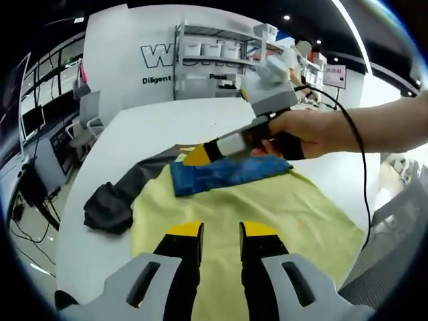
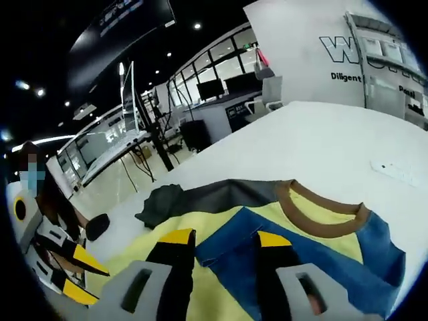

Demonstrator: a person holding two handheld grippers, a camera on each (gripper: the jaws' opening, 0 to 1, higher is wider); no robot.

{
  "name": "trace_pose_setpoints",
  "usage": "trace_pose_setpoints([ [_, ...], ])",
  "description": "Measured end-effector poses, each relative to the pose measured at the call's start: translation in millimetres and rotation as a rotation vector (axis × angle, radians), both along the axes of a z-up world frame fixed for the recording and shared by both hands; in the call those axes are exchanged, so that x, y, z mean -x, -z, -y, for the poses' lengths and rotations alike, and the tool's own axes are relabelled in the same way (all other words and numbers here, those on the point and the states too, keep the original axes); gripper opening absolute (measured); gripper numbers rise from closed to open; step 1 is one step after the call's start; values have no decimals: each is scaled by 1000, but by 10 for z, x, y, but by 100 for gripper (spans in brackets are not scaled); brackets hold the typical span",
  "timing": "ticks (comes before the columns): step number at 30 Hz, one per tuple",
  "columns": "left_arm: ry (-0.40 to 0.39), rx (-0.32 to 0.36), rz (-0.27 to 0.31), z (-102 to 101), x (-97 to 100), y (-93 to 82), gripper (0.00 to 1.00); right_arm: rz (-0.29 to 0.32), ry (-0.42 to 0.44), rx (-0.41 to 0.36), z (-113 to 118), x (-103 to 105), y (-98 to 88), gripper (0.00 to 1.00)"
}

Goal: Fold the garment on the visible template until the final outline fits inside the template.

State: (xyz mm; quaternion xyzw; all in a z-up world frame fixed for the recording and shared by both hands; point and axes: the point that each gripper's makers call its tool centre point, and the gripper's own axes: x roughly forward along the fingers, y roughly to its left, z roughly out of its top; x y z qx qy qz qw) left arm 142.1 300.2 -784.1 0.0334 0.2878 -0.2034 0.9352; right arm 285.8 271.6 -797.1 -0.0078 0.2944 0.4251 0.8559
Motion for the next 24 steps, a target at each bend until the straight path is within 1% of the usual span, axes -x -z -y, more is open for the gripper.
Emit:
trace_pose_setpoints([
  [3, 3, -17, -2, -7, -65, 24, 20, 6, 8, 58, 162, -57, 1, 30],
  [4, 3, -20, -4, -9, -75, 28, 20, 6, 17, 69, 215, -80, 2, 30],
  [5, 3, -31, -7, -15, -95, 36, 20, 2, 45, 85, 313, -119, 3, 30],
  [6, 6, -58, -4, -25, -165, 48, 20, 2, 56, 88, 362, -143, -1, 30],
  [10, 5, -67, 3, -16, -302, 47, 20, -13, 97, 121, 588, -214, 13, 30],
  [11, 9, -80, 3, -13, -336, 55, 20, -13, 101, 131, 627, -226, 15, 29],
  [12, 16, -96, 14, -13, -390, 58, 20, -9, 103, 157, 691, -239, 22, 29],
  [14, 17, -104, 14, -9, -426, 66, 20, -3, 102, 176, 742, -256, 26, 29],
  [15, 20, -109, 17, -7, -480, 74, 20, -3, 104, 202, 815, -285, 47, 28],
  [17, 25, -119, 21, -10, -551, 93, 19, -7, 115, 222, 899, -312, 61, 28],
  [20, 36, -137, 35, -3, -625, 97, 19, -18, 133, 222, 1001, -351, 64, 28],
  [23, 44, -144, 40, 0, -666, 106, 19, -31, 165, 245, 1172, -408, 99, 27],
  [24, 53, -162, 50, -7, -767, 129, 19, -35, 176, 252, 1229, -427, 110, 27],
])
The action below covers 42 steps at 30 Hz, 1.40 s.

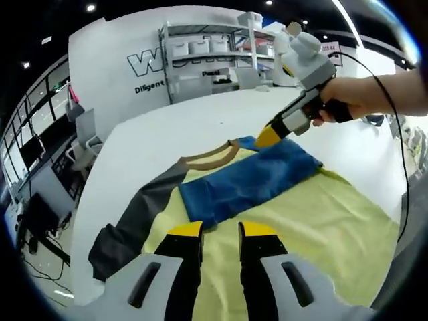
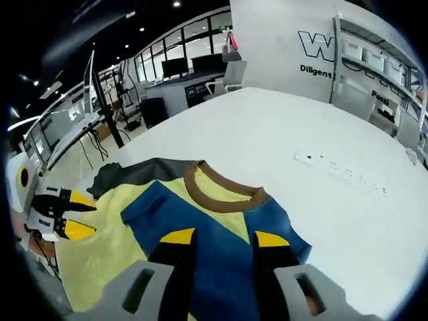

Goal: Fold the garment on the visible template until the final outline fits inside the template.

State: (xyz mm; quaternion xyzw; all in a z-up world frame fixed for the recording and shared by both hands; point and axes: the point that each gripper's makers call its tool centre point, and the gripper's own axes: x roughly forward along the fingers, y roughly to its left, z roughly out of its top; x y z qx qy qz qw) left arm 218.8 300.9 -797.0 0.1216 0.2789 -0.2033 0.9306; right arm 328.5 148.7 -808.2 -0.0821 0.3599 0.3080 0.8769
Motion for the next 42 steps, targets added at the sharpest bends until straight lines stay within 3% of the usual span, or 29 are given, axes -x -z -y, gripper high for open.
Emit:
trace_pose_setpoints([
  [7, 65, -75, 34, 32, -187, 115, 16, -18, 50, 70, 397, -83, 84, 19],
  [10, 67, -71, 29, 50, -231, 150, 16, -32, 62, 87, 492, -94, 116, 14],
  [16, 73, -73, 15, 70, -295, 213, 17, -70, 82, 149, 647, -132, 238, 14],
  [25, 75, -65, -18, 114, -336, 321, 17, -114, 70, 200, 689, -117, 347, 13],
  [30, 70, -55, -33, 130, -363, 364, 15, -136, 60, 228, 708, -112, 412, 7],
  [32, 64, -55, -38, 120, -369, 378, 14, -140, 74, 225, 733, -112, 416, 0],
  [42, 27, -30, -62, 64, -400, 478, 6, -113, 132, 173, 808, -166, 367, 0],
])
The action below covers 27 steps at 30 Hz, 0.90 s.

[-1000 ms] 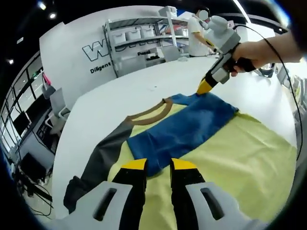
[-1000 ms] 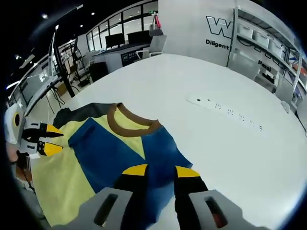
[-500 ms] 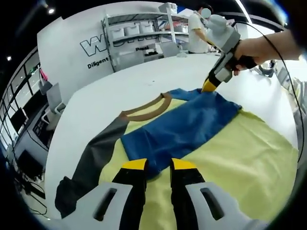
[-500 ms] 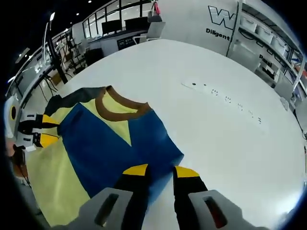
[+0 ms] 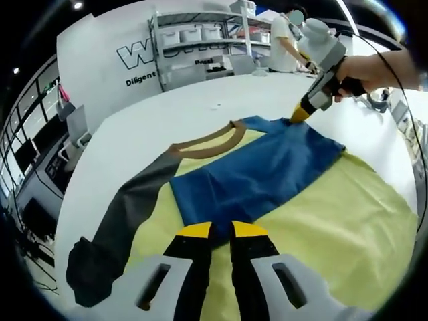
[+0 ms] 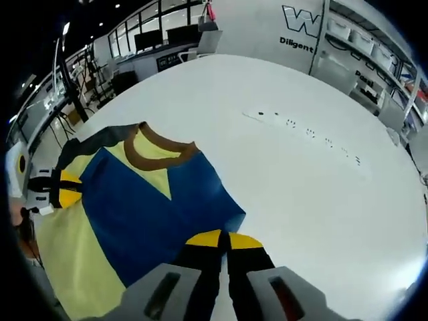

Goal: Fold the garment on the visible template until the final outline fits inside the template.

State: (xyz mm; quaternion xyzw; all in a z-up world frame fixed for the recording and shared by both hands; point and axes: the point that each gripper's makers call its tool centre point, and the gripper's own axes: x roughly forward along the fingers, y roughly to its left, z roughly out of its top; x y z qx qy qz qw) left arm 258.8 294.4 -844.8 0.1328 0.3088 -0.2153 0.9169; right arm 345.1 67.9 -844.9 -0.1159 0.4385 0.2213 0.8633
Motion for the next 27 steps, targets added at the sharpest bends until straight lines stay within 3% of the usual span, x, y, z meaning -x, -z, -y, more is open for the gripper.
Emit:
trace_pose_setpoints([
  [7, -1, 16, 8, 0, -35, -10, 1, 43, 75, -60, 39, -10, -62, 0],
  [14, -71, 33, 41, -181, -87, -105, 1, 60, 91, -101, 50, -20, -67, 0],
  [17, -107, 60, 22, -266, -104, -92, 1, 67, 96, -104, 51, -31, -61, 0],
  [27, -152, 9, 47, -415, -89, -167, 0, 76, 92, -105, 54, -41, -70, 0],
])
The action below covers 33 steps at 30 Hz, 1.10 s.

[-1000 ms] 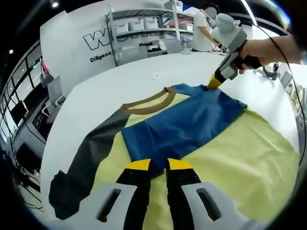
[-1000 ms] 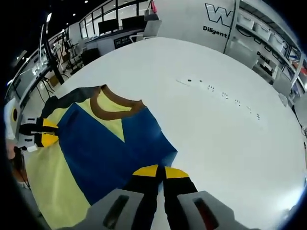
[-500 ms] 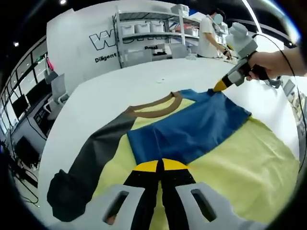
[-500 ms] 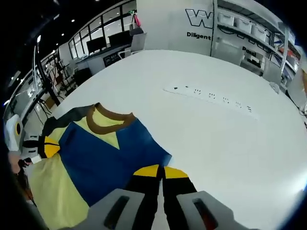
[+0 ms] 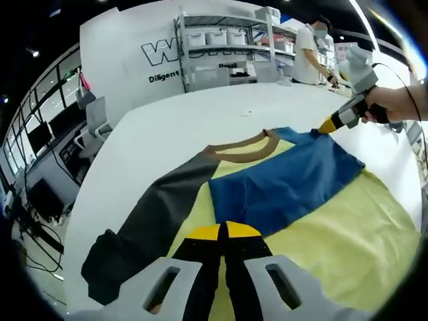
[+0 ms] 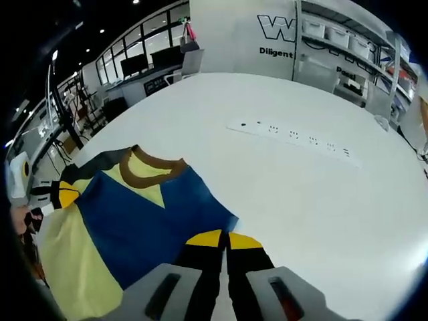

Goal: Fold the garment on the visible template until the final outline fits inside the template.

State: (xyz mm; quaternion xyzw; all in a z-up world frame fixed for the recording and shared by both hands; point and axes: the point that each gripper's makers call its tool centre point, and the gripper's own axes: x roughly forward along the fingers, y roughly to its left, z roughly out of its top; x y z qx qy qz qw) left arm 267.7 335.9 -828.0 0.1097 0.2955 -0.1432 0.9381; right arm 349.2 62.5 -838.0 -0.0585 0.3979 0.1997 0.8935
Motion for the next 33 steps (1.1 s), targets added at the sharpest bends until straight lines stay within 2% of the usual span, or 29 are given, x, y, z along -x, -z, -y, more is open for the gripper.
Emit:
trace_pose_setpoints([
  [4, -29, -58, 16, -171, -2, -12, 0, 17, -6, 7, 9, -17, -7, 0],
  [9, -67, -77, 0, -313, 26, 26, 0, 36, 6, 17, 23, -48, 4, 0],
  [11, -82, -152, -18, -422, 41, 73, 0, 47, 16, 49, 72, -69, 32, 0],
  [14, -127, -70, -38, -436, 63, 107, 0, 43, 42, 41, 104, -84, 48, 0],
  [15, -142, -43, -35, -447, 69, 89, 0, 38, 10, 17, 32, -72, 37, 0],
  [17, -132, -54, -29, -443, 73, 72, 0, 36, -13, 75, 72, -74, 60, 0],
  [20, -134, -31, -35, -408, 72, 87, 0, 8, 40, 25, 98, -66, 69, 0],
  [21, -142, -17, -34, -400, 64, 84, 0, 9, 40, 29, 117, -76, 68, 0],
  [24, -109, 4, -32, -302, 45, 77, 0, 37, 35, 37, 142, -115, 26, 1],
  [26, -66, -22, -9, -229, 15, 62, 1, 50, 39, 35, 152, -131, -8, 7],
  [29, -93, -34, -9, -256, -9, 63, 4, 83, 85, 36, 230, -214, -70, 13],
  [30, -112, -13, -3, -261, -21, 50, 6, 86, 96, 20, 230, -234, -79, 14],
  [31, -137, 36, -2, -253, -33, 35, 8, 69, 104, -8, 212, -240, -69, 13],
  [33, -141, 84, -9, -231, -42, 29, 14, 40, 97, -34, 175, -232, -32, 12],
])
